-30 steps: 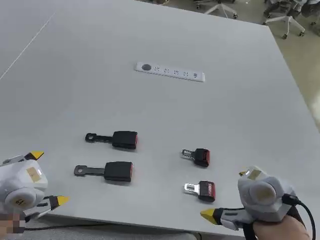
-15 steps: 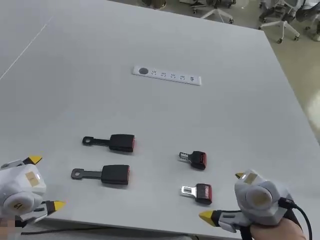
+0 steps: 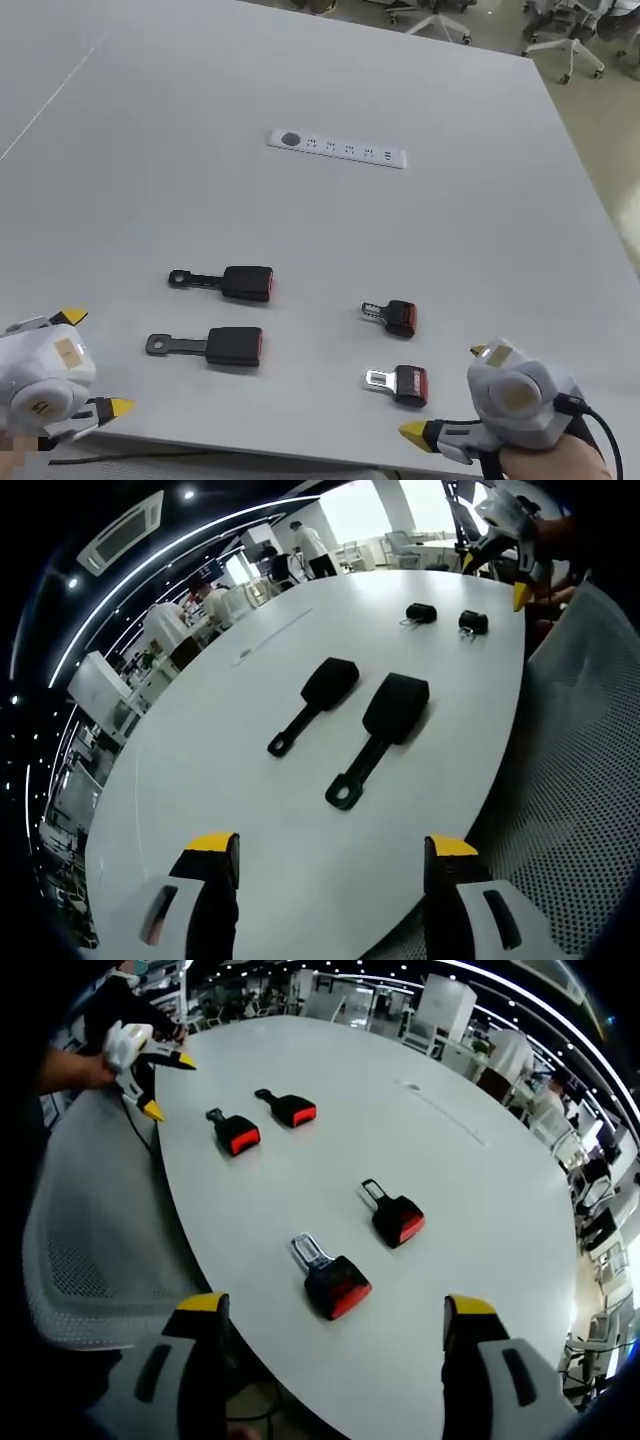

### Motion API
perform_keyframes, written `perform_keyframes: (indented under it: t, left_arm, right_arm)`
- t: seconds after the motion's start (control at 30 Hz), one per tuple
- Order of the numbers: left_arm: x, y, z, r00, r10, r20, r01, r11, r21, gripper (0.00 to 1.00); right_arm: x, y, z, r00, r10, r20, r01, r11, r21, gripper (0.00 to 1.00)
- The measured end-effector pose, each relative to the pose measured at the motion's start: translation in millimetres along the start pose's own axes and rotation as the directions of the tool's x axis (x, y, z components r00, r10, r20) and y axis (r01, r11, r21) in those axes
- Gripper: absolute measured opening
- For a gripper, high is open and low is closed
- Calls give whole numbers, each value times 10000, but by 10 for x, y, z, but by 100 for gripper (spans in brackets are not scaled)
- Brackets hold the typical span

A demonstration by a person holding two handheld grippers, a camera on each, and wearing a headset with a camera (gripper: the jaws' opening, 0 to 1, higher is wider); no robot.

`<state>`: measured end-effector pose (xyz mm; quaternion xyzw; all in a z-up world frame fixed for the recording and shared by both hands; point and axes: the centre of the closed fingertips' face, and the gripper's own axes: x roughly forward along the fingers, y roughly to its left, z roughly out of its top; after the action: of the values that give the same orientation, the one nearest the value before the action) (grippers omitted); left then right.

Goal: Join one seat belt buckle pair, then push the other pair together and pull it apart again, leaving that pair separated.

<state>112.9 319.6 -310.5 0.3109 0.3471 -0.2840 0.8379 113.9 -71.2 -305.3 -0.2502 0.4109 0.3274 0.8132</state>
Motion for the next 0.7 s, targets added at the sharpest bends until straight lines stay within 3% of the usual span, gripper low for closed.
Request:
perform_keyframes:
  t: [0.57, 0.7]
  left_arm:
    - [-79, -56, 76, 10000, -73, -41, 73, 10000, 56, 74]
    - [-38, -48, 35, 9999, -103, -47, 103, 9999, 87, 73]
  right_arm:
    - [-8, 59, -85, 9993, 159, -337, -151, 9996, 233, 90]
    - [-45, 27, -58, 9999, 7, -121, -3, 9994, 341, 85]
